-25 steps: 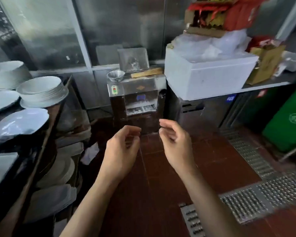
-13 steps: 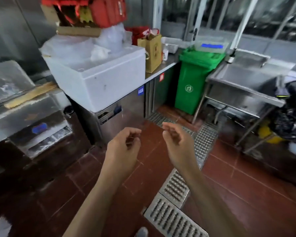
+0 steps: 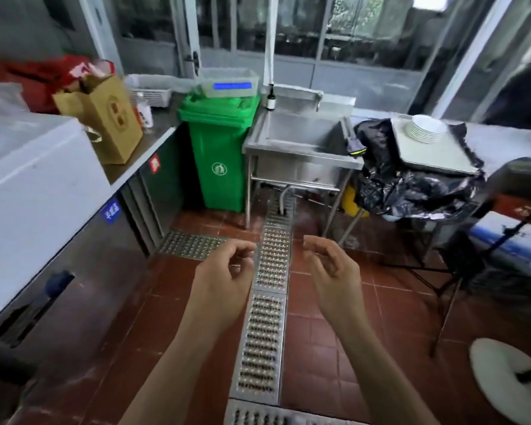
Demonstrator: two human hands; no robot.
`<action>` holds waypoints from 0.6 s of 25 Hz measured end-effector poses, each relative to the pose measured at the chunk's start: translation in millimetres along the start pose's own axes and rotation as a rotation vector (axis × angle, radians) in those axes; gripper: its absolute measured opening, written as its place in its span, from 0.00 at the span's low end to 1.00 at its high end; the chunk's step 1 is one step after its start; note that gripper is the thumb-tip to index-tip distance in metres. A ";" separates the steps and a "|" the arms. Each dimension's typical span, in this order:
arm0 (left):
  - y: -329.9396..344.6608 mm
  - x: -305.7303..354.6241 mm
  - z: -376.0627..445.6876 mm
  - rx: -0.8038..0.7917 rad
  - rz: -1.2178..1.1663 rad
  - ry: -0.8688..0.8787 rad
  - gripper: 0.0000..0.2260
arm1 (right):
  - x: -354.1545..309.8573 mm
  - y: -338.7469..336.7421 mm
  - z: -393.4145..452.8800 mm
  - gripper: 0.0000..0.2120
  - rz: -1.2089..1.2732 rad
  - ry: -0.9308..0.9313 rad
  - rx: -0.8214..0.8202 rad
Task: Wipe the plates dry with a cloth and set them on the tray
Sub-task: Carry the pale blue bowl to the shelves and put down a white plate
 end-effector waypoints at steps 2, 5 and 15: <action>31.6 1.0 35.6 -0.056 0.014 0.015 0.11 | 14.2 -17.5 31.2 0.16 0.005 -0.005 0.063; 91.7 1.1 92.4 -0.117 0.008 0.010 0.09 | 44.1 -47.2 94.3 0.15 0.038 0.016 0.141; 302.2 34.9 290.5 -0.209 -0.019 0.038 0.10 | 138.7 -170.8 320.1 0.10 0.013 0.078 0.265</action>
Point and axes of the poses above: each hand's wrist, its own z-axis towards the middle knuckle, its own y-axis out of the palm, x = y × z, the point moved 4 cm from there along z, towards the middle knuckle, and after that the axes turned 9 degrees about -z, right-handed, at the moved point
